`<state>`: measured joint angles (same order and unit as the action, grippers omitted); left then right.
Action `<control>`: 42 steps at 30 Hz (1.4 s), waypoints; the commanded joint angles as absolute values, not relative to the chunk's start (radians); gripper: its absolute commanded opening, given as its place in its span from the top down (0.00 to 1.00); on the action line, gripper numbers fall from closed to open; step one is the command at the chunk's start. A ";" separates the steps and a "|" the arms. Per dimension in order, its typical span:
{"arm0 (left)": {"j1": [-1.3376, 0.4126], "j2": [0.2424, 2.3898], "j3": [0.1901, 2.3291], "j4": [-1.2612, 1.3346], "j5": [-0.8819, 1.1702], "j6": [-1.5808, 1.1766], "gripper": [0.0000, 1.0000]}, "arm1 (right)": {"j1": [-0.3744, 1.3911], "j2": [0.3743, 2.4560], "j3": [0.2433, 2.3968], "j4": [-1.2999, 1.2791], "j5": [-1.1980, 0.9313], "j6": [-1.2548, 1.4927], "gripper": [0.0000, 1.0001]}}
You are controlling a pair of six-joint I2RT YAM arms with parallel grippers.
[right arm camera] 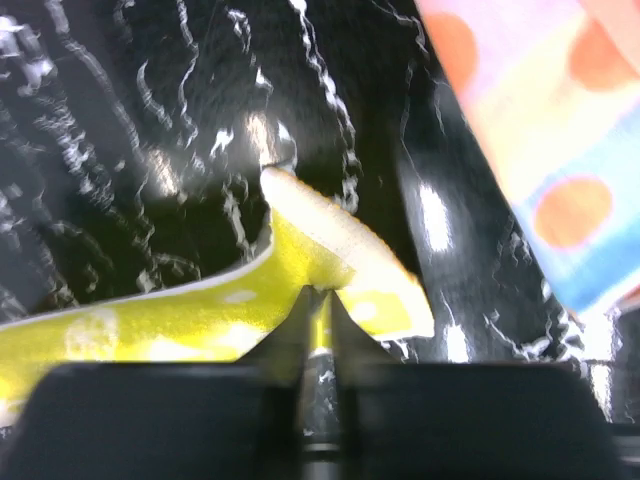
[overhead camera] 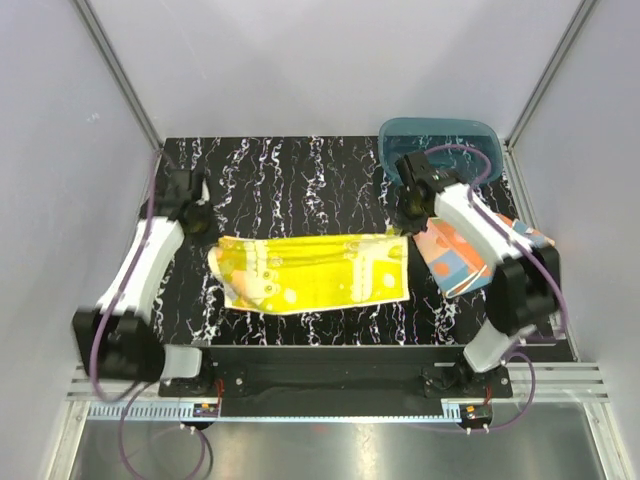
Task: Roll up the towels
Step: Flatten the towel, then fold the towel
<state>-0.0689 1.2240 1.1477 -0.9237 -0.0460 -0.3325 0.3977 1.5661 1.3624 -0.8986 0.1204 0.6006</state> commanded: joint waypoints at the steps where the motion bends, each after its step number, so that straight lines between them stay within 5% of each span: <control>1: -0.022 1.405 1.268 -0.831 -0.121 -0.308 0.98 | 0.359 1.794 1.552 -0.873 0.078 0.459 0.66; 2: -0.018 1.455 1.302 -0.816 -0.114 -0.308 0.88 | 0.357 1.846 1.602 -0.903 0.063 0.428 0.44; 4: -0.018 1.603 1.415 -0.827 -0.112 -0.310 0.68 | 0.353 1.952 1.713 -0.922 0.089 0.419 0.24; 5: -0.017 1.642 1.445 -0.845 -0.110 -0.310 0.62 | 0.350 1.969 1.735 -0.926 0.094 0.416 0.04; 8: -0.018 1.721 1.502 -0.858 -0.127 -0.313 0.20 | 0.330 1.987 1.779 -0.939 0.123 0.405 0.00; 11: -0.015 1.678 1.457 -0.847 -0.185 -0.316 0.08 | 0.327 1.939 1.749 -0.920 0.143 0.382 0.00; 24: -0.009 1.129 0.867 -0.738 -0.023 -0.612 0.20 | 0.379 1.612 1.174 -0.646 -0.071 0.442 0.01; 35: -0.048 0.786 0.580 -0.782 -0.130 -0.935 0.29 | 0.397 1.497 1.097 -0.615 -0.092 0.445 0.01; 42: -0.061 0.819 0.520 -0.773 -0.166 -1.002 0.29 | 0.396 1.485 1.091 -0.640 -0.100 0.396 0.00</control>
<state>-0.0563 0.7799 0.5323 -0.8139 -0.1326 -0.9367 0.3923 1.5227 1.0893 -0.6483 -0.0742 0.4309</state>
